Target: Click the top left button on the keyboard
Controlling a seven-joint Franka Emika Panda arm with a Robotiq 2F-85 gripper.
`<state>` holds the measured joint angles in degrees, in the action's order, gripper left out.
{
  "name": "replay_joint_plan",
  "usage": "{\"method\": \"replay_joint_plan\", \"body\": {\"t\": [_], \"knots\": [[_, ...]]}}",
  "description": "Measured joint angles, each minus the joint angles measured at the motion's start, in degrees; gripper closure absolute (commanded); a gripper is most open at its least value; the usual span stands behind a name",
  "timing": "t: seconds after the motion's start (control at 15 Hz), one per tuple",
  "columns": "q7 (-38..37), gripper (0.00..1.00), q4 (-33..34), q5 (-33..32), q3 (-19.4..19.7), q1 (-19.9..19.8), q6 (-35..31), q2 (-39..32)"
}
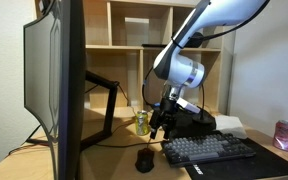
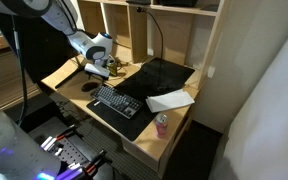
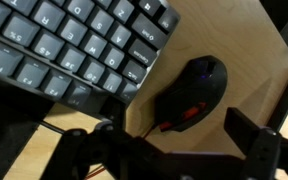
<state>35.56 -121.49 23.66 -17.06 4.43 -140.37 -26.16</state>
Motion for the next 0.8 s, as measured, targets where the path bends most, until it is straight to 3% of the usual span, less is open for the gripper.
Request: {"method": "replay_joint_plan", "body": {"t": [0.8], "knots": [[0.18, 0.0, 0.05, 0.18, -0.84, -0.14, -2.26, 0.0]]}}
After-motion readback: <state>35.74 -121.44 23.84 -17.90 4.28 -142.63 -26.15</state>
